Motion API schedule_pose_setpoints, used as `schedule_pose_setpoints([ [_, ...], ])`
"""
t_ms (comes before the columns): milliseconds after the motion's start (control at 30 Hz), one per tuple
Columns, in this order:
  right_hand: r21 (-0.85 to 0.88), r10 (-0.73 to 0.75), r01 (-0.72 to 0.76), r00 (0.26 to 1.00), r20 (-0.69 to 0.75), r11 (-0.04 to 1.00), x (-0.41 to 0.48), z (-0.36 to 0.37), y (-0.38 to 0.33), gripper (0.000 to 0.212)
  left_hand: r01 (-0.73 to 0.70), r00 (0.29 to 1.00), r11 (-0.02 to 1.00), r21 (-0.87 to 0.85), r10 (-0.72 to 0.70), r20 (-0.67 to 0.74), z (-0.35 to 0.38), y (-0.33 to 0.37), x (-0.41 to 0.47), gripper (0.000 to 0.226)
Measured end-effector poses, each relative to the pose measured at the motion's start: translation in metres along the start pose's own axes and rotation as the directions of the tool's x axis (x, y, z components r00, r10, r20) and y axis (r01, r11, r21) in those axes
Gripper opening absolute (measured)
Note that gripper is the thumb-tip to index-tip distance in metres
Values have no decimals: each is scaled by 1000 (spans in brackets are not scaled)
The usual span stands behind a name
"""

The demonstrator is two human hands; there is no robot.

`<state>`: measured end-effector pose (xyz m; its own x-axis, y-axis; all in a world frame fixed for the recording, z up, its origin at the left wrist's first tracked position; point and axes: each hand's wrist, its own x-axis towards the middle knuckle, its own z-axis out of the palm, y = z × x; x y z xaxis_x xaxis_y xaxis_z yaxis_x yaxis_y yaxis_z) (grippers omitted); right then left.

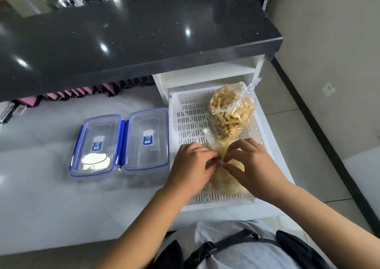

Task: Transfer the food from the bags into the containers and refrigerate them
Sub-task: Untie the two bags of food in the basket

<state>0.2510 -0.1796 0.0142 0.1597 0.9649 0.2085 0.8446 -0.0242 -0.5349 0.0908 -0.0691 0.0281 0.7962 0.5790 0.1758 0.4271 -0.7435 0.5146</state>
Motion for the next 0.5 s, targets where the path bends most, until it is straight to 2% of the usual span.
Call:
schedule_pose_setpoints([
  [100,-120,-98,100,995,24,988,11,-6,-1,9,-29,1000,997,78,29,5,-3,-3,6,17],
  [167,-108,-121,125,991,50,986,20,-17,-2,8,-26,999,999,41,28,-41,-8,-3,12,17],
  [300,81,-72,66,995,70,995,34,-47,-8,17,12,983,975,-224,-52,-174,-25,2,19,11],
  [367,142,-85,77,995,51,987,35,-57,-14,18,39,976,934,-356,-112,-188,-31,4,16,10],
  [500,259,-32,34,999,-12,965,29,-62,-13,7,118,949,849,-515,-249,-193,-32,6,10,13],
])
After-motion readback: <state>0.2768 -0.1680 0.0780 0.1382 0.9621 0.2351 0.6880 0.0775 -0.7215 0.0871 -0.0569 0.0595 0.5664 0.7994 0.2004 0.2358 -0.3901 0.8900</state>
